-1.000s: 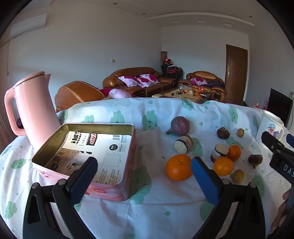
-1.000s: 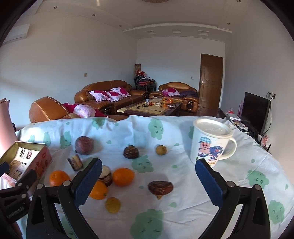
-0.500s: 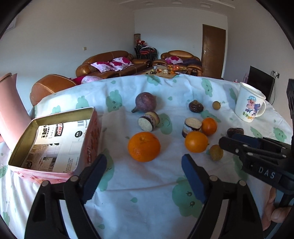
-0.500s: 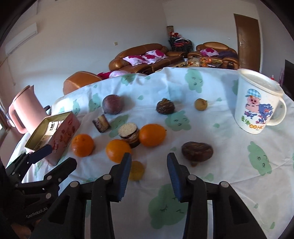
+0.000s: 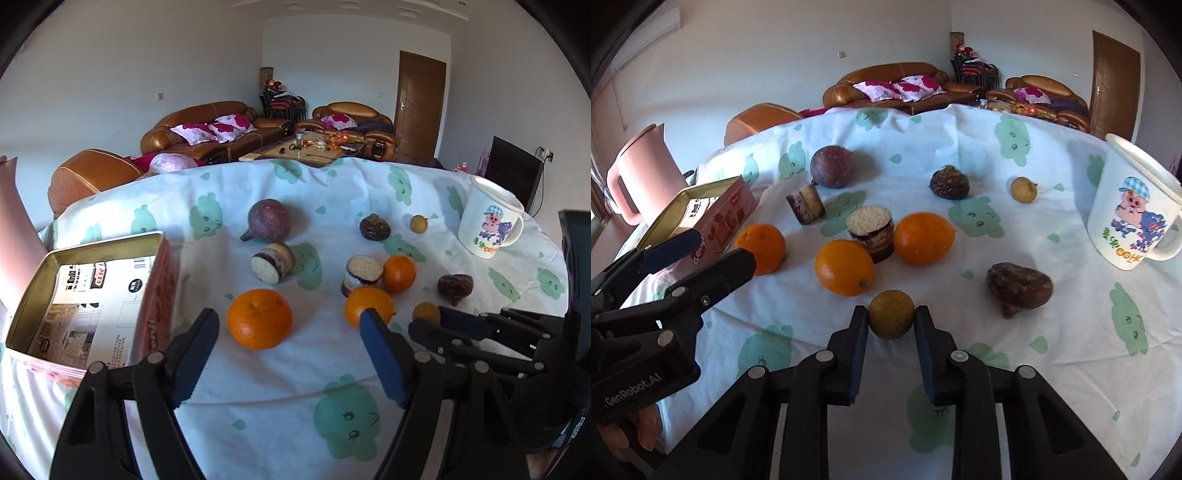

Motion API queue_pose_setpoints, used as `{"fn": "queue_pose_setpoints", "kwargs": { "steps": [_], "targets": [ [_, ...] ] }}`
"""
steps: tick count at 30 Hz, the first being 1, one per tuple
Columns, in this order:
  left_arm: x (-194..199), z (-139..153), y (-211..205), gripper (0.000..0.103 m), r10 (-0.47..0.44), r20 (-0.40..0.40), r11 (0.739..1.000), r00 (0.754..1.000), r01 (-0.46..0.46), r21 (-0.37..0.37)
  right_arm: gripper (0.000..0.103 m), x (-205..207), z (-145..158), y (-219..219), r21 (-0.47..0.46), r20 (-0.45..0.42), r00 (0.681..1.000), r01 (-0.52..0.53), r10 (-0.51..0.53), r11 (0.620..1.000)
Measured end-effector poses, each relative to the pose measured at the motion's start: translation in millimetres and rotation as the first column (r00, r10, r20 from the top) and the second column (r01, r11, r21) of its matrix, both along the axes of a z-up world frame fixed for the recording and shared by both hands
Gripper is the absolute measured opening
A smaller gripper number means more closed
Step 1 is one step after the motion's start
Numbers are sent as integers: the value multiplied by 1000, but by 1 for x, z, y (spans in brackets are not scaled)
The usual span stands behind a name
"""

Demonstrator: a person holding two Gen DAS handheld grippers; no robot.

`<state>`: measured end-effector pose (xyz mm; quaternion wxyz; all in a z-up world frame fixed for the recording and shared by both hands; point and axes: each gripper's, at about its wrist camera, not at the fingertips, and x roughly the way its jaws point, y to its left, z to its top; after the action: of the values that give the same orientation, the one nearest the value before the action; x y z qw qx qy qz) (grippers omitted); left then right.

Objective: Organize fruits
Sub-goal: 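Grasp an orange with the left gripper while the right gripper grasps a small round yellow-brown fruit, then carry the orange into the tin with the left gripper while the right drops its fruit there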

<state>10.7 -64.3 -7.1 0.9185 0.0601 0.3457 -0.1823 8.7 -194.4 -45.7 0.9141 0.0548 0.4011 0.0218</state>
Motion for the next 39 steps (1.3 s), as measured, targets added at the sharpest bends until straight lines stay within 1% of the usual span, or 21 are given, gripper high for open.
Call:
{"fn": "queue_pose_setpoints", "kwargs": {
  "steps": [2,4,6,7,8,10,11,12,13,16,20,23,26,28,31,34,37,39],
  "targets": [
    [1,0,-16,80,-42,-15,999,999,42,-6,28,-7,13,-13,16,68,996,50,-51,999],
    [5,-3,-33,80,-79,-38,997,996,79,-4,28,-15,27,-23,-8,140,983,117,-115,993],
    [12,-9,-48,79,-88,-66,996,994,89,17,28,-20,36,-31,-36,191,967,178,-168,983],
    [16,-13,-55,77,-89,-90,995,992,92,27,28,-22,38,-35,-36,205,961,199,-187,979],
    [20,-18,-61,74,-93,-121,995,988,97,32,28,-23,40,-39,-30,212,956,213,-202,977],
    [28,-29,-70,57,-101,-181,994,978,108,31,28,-23,42,-45,-14,218,950,233,-224,972],
    [31,-34,-73,54,-97,-200,993,975,107,40,28,-23,42,-48,-8,218,948,239,-232,971],
    [33,-38,-76,48,-90,-209,994,974,102,50,28,-23,43,-51,1,219,946,243,-238,970],
    [32,-39,-77,46,-89,-180,994,980,100,53,28,-24,44,-53,10,218,945,246,-242,969],
    [33,-40,-79,44,-92,-179,993,980,103,54,28,-24,43,-54,14,214,945,250,-247,968],
    [34,-35,-72,44,-89,-180,996,980,92,9,28,-23,39,-51,-3,216,945,253,-246,967],
    [28,-26,-59,44,-69,-122,997,990,66,-31,28,-25,40,-48,-25,242,937,265,-251,964],
    [18,-13,-53,44,-57,-42,998,997,57,-4,28,-28,41,-45,-43,280,926,277,-255,960],
    [13,-5,-44,44,-52,1,999,999,52,-8,28,-31,42,-40,-56,303,918,285,-256,957],
    [7,7,-24,44,-40,43,999,998,42,-33,28,-34,43,-31,-72,331,909,291,-252,954],
    [4,16,-5,44,-13,98,999,995,16,-34,28,-37,44,-17,-79,343,908,283,-240,956],
    [8,22,17,44,18,121,999,993,-14,-38,28,-37,46,4,-95,348,913,260,-213,961],
    [11,23,34,44,43,120,998,992,-38,-47,28,-34,44,21,-101,331,922,246,-200,964]
  ]
}}
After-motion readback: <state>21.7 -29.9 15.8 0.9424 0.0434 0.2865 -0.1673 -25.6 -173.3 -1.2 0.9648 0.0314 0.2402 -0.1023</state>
